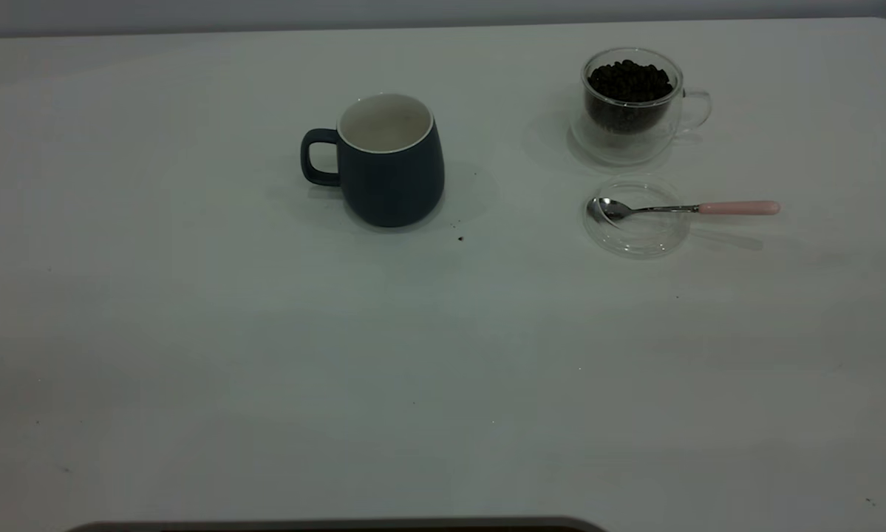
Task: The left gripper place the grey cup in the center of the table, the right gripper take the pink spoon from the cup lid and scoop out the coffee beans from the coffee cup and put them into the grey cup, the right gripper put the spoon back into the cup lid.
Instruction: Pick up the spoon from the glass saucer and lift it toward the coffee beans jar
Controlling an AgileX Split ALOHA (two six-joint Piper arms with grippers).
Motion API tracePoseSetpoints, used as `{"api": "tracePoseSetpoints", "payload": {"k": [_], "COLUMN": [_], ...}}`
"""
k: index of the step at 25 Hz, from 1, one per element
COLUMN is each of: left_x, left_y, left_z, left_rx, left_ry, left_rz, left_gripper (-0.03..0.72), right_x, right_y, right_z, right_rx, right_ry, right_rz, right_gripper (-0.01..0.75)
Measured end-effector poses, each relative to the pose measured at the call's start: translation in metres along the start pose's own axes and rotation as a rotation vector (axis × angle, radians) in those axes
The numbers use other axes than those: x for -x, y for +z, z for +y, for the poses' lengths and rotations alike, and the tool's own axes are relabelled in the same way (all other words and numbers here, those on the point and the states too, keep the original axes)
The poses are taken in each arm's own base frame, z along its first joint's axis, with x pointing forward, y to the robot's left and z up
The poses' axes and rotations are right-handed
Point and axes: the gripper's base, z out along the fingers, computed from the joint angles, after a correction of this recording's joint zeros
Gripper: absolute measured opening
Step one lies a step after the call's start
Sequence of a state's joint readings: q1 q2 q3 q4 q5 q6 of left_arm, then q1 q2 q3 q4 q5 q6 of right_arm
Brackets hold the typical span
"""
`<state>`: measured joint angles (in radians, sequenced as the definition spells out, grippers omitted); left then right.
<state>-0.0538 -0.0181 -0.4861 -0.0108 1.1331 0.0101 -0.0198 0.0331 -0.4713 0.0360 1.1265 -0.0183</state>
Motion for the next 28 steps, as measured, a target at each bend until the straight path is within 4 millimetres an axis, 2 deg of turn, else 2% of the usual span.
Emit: {"api": "tracePoseSetpoints", "payload": {"k": [21,23,26,28], "left_x": [0.000,0.000,0.000,0.000], "left_y": [0.000,0.000,0.000,0.000], "left_z": [0.000,0.000,0.000,0.000], "left_rx": [0.000,0.000,0.000,0.000], "left_ry": [0.000,0.000,0.000,0.000], "left_rz": [0.000,0.000,0.000,0.000], "left_gripper": [0.567,0.567,0.567,0.567], "right_x": [0.002,0.010,0.041,0.067], "right_y": [0.000,-0.001,0.004,0.015], "right_z": [0.003,0.006,0.011,0.012], "right_rx": [0.029,0.064,0.132,0.147], "right_ry": [0.016,0.052,0.136,0.167], "right_rz": [-0.011,-0.035,-0.061,-0.043], "right_gripper": [0.591,0.591,0.591,0.591]}}
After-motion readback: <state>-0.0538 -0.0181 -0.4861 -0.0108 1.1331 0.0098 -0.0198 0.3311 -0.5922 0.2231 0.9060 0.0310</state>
